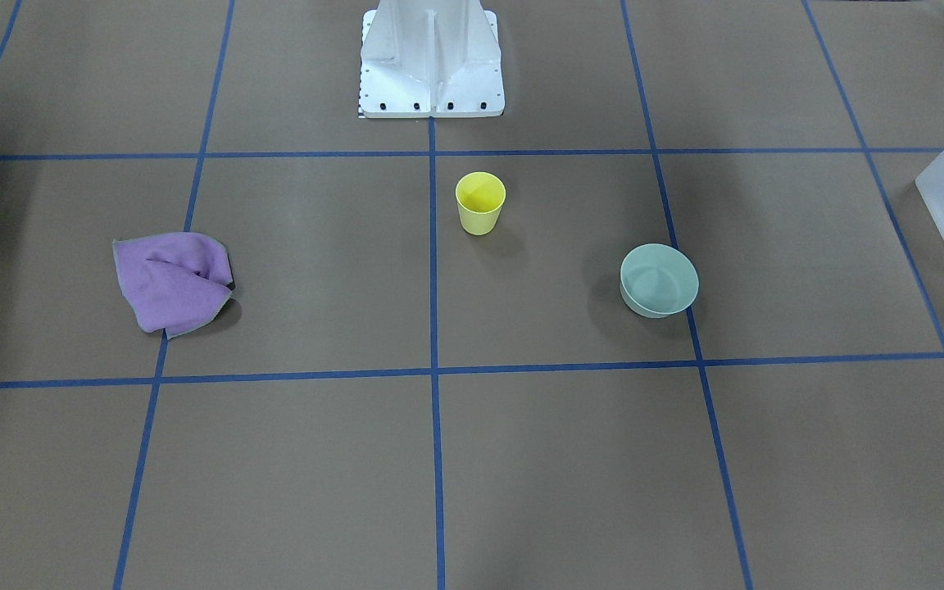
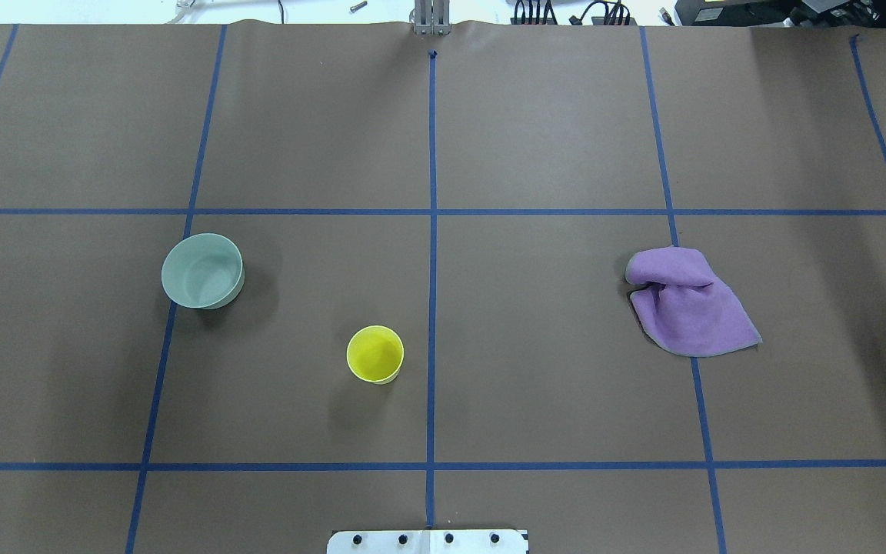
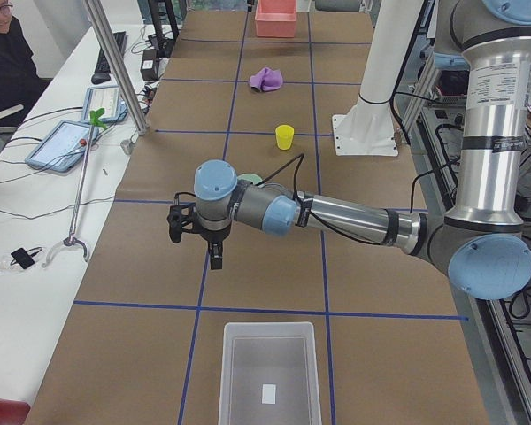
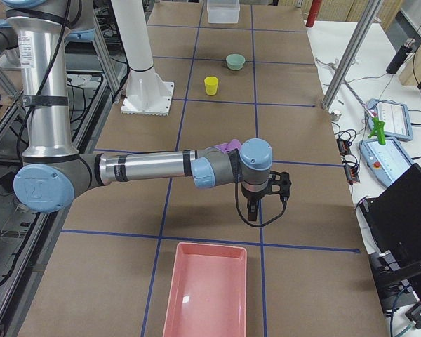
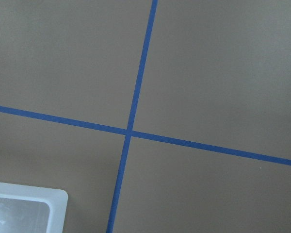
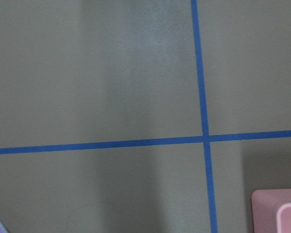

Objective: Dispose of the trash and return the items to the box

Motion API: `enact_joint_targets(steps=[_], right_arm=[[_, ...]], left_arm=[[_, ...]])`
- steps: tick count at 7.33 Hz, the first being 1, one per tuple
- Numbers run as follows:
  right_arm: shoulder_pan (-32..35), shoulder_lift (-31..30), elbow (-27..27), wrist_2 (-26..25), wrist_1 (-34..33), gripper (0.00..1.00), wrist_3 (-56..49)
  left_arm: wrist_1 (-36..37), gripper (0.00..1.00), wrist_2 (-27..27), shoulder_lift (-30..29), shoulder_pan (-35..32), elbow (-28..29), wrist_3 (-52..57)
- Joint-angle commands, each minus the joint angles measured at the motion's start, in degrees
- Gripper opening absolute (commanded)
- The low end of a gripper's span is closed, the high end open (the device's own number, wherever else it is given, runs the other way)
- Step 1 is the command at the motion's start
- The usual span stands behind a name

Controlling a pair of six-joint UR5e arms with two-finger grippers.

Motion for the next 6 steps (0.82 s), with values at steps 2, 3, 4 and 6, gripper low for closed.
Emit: enact_joint_targets(steps=[2, 3, 4, 6], right_arm=[[-2.53, -0.38, 1.34, -0.21, 0.49, 1.00, 0.13], [-2.62, -0.21, 1.34, -0.22, 0.49, 1.00, 0.22], [-2.62, -0.12, 1.43, -0.14, 0.49, 1.00, 0.65], [-2.62, 0.05, 1.43, -0.13, 0.49, 1.00, 0.66]], left_arm=[[-2.18, 0.98, 2.04, -5.62, 15.44, -2.59, -17.09], [-5.16, 0.98, 4.66, -5.72, 19.94, -2.33, -24.51], [-11.89, 0.98, 7.82, -5.72, 25.12, -0.67, -33.12], [-24.22, 0.98, 13.19, -6.07, 33.40, 3.02, -45.20]])
